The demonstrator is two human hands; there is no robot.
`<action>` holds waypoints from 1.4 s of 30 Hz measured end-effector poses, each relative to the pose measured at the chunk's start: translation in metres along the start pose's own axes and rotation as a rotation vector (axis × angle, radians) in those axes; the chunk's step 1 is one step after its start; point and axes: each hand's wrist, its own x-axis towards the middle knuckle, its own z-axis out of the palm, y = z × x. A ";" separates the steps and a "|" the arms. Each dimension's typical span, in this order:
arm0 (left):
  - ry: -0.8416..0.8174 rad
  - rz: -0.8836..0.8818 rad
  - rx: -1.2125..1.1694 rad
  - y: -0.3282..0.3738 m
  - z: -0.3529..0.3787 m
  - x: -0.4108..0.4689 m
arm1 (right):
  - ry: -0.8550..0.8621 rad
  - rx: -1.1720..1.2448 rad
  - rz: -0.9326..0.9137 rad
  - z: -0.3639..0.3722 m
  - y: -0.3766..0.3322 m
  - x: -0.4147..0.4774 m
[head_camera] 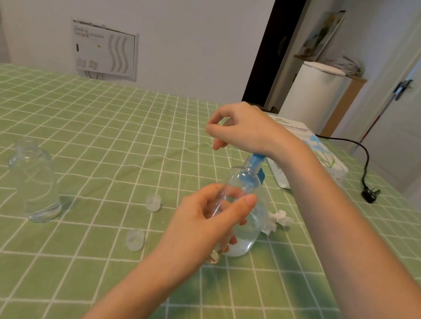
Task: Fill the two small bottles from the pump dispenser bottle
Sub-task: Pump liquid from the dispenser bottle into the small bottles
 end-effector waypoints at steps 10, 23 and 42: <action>0.011 -0.028 -0.001 -0.004 0.000 -0.001 | -0.091 0.050 0.023 0.010 0.008 -0.001; -0.011 -0.023 0.003 0.001 -0.002 0.000 | 0.031 -0.071 -0.015 -0.003 0.000 0.001; -0.015 -0.017 -0.013 0.000 -0.003 0.000 | -0.100 0.053 0.282 -0.002 0.004 -0.005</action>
